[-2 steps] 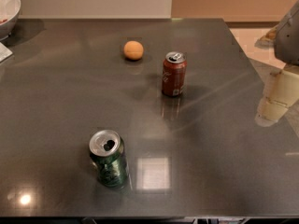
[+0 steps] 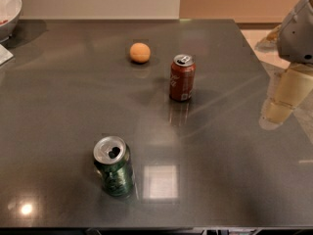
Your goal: Pick green can
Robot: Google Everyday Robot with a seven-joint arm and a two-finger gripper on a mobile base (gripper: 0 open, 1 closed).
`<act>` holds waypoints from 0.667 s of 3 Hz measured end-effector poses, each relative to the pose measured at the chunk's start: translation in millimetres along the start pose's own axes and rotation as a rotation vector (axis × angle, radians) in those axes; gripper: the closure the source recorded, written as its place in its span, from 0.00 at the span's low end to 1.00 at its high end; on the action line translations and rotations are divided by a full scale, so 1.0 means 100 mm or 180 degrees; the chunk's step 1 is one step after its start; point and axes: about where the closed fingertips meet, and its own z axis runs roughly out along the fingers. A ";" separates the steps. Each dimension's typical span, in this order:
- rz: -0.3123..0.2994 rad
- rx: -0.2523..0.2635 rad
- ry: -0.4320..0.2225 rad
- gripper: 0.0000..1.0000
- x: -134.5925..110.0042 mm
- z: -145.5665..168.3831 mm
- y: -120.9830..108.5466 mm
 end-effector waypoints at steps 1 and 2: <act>-0.0197 -0.0347 -0.0369 0.00 -0.38 0.10 0.11; -0.0415 -0.0593 -0.0706 0.00 -0.77 0.15 0.35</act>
Offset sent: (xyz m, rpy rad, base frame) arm -0.0459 0.1351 -0.0020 0.3330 0.1838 0.3572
